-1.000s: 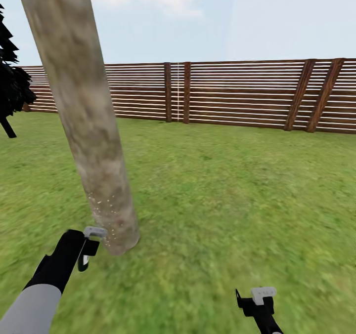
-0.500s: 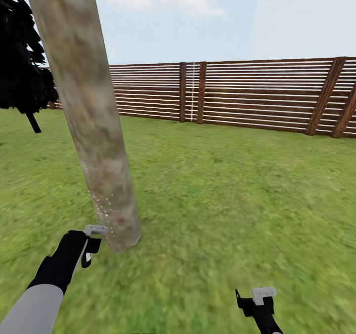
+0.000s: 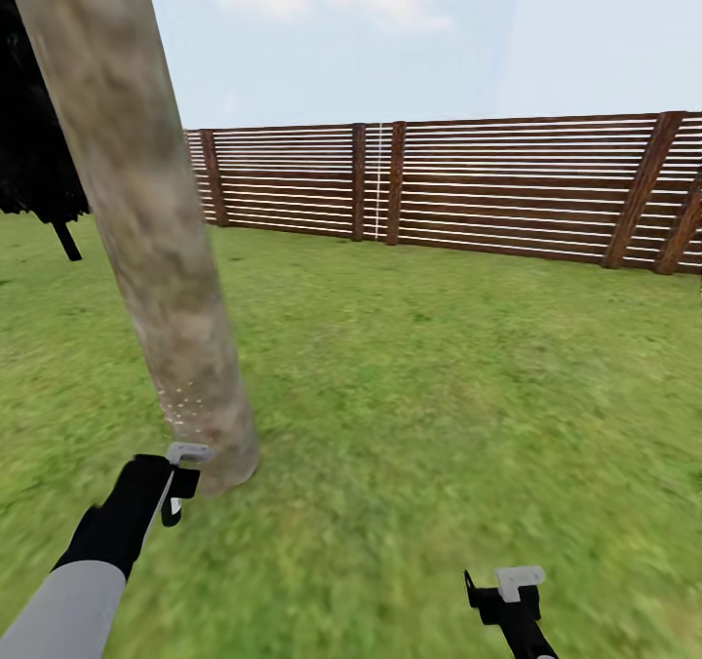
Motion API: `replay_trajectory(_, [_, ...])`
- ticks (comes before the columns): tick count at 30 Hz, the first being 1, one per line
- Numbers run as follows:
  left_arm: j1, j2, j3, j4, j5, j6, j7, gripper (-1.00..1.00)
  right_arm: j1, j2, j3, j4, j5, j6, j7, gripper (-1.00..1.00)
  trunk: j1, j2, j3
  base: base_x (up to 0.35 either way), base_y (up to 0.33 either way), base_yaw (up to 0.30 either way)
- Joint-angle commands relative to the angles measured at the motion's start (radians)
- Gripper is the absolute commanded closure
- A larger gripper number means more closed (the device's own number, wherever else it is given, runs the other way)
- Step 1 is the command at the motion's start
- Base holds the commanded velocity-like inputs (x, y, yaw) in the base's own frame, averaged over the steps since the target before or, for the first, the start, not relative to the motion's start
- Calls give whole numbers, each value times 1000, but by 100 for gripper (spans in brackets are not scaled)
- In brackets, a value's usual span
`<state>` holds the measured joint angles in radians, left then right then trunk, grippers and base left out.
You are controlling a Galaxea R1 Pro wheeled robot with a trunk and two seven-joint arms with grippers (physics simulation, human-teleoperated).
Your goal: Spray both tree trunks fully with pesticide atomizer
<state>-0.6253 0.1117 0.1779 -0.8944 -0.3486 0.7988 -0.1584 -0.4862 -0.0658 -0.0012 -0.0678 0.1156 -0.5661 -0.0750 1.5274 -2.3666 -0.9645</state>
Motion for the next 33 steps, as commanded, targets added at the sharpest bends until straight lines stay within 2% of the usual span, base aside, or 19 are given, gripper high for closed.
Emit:
replay_trajectory(1, [-1,-1,2,-3,-11,4,-9,100,0,0,0,1,10,-1,-8,-100,0,0,-1,0,-274,53])
replay_trajectory(6, [-1,-16,3,-75,-10,5,-5,100,0,1,0,1,11,-1,-8,-100,0,0,-1,0,-274,246])
replay_trajectory(10, [-1,-18,4,-82,-11,6,-4,100,-1,-1,0,2,11,-1,-8,-100,0,0,-1,61,-273,182])
replay_trajectory(18, [-1,-17,3,-80,-13,7,-4,100,0,-2,-1,1,10,-1,-8,-100,0,0,-1,195,-224,7])
replay_trajectory(21, [-1,-18,21,-71,-13,6,-4,100,0,-1,-1,0,10,-2,-8,-100,0,0,-1,207,-206,0])
replay_trajectory(25, [1,-17,27,-60,-12,6,-4,100,0,1,0,0,10,-1,-8,-100,0,0,-1,185,-218,143])
replay_trajectory(29, [1,-13,29,53,-12,3,-3,100,0,1,0,0,10,-1,-8,-100,0,0,-1,168,-229,267])
replay_trajectory(31, [1,-11,59,85,-12,-2,-4,100,0,1,0,0,10,-1,-8,-100,0,0,-1,155,-237,277])
replay_trajectory(33, [1,-10,118,100,-14,-44,-3,100,0,1,0,0,10,-1,-8,-100,0,0,-1,153,-238,278])
